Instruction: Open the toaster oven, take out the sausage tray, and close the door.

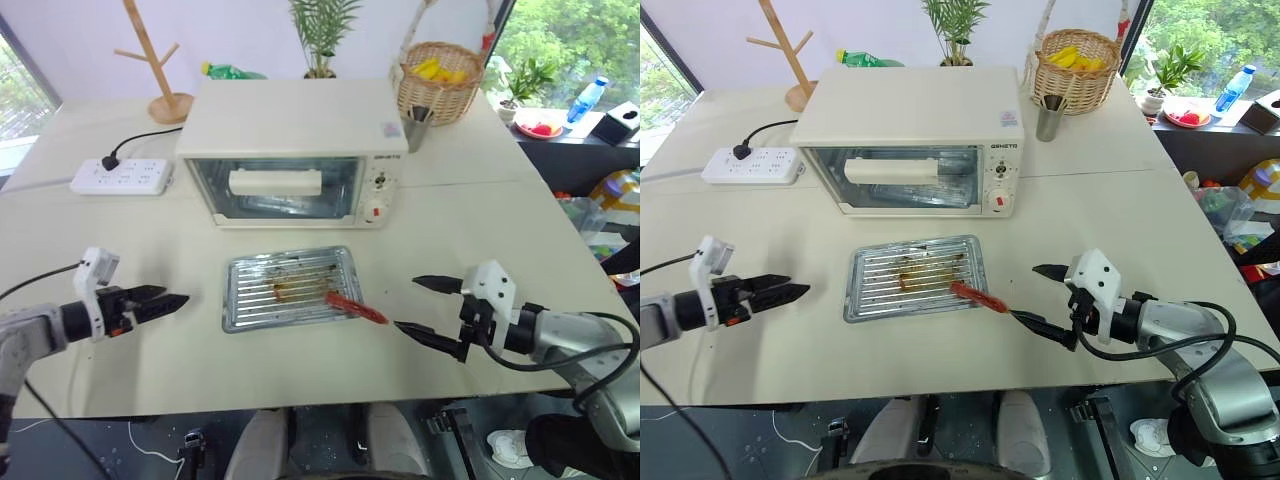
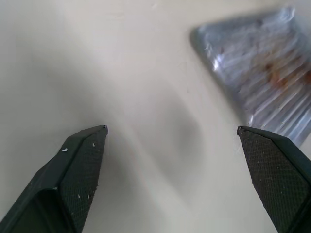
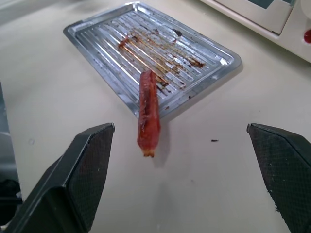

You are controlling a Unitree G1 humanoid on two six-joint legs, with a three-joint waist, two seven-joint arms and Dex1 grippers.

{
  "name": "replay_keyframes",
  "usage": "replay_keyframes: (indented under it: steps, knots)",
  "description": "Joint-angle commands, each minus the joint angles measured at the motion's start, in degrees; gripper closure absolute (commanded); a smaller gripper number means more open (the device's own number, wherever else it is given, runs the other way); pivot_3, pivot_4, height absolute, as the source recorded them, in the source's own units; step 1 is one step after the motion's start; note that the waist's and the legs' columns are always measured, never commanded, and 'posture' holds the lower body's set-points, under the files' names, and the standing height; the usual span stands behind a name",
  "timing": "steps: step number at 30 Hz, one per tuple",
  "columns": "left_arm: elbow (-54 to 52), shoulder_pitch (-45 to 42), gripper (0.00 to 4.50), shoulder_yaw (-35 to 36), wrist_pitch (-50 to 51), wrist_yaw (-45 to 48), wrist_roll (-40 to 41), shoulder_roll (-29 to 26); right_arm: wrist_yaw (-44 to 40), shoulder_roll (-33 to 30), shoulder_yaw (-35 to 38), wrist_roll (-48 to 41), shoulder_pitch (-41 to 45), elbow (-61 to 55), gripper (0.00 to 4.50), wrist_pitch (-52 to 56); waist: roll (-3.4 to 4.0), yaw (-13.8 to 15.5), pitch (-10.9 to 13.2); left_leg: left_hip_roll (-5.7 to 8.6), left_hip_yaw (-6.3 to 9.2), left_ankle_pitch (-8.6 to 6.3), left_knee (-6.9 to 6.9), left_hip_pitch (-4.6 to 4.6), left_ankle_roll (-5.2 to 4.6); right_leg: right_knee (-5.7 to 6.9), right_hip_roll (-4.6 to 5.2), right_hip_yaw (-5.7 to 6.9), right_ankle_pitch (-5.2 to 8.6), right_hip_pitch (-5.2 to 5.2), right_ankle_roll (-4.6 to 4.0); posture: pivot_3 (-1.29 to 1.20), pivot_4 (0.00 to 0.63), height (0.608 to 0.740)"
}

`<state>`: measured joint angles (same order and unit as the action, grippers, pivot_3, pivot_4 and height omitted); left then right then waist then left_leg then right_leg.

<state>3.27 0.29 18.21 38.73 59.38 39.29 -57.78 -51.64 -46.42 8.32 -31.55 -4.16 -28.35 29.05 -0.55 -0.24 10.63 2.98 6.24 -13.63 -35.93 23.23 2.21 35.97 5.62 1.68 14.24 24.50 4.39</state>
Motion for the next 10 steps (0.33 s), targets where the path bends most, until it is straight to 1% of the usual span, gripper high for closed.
replay_keyframes:
  steps: [1,2,6,10]
  knots:
    - [-7.4,3.0,0.02,7.5,-5.1,8.0,-0.9,-5.4,-3.5,-3.1,4.3,-5.3,2.6,-0.3,0.0,2.9,-0.01,0.5,0.0,0.0,0.0,0.0,-0.05,0.13,0.0,0.0,0.0,0.01,-0.01,0.11,0.0,0.0,0.15,0.74]
    - [-9.0,4.3,0.02,9.2,-6.0,10.1,-1.0,-6.5,-4.8,-4.2,5.1,-6.6,3.2,0.0,0.0,3.9,-0.01,0.8,0.1,0.01,-0.03,0.0,-0.08,0.19,0.0,-0.01,0.01,0.01,-0.02,0.16,0.0,0.0,0.15,0.74]
    - [-13.7,7.8,0.02,15.8,-3.9,17.4,0.8,-10.5,-9.9,-8.8,7.2,-11.6,6.0,1.8,0.0,8.4,0.06,1.1,0.1,0.07,-0.07,-0.05,-0.01,0.2,-0.08,-0.26,0.05,0.07,-0.02,0.05,0.0,0.0,0.15,0.74]
    - [-14.7,7.7,0.02,16.7,-6.0,20.1,-1.5,-12.0,-13.3,-11.5,6.8,-12.6,8.1,3.4,0.0,9.6,0.06,1.0,0.2,0.06,-0.09,-0.05,0.0,0.2,-0.11,-0.3,0.0,0.13,-0.02,0.03,0.02,0.0,0.15,0.74]
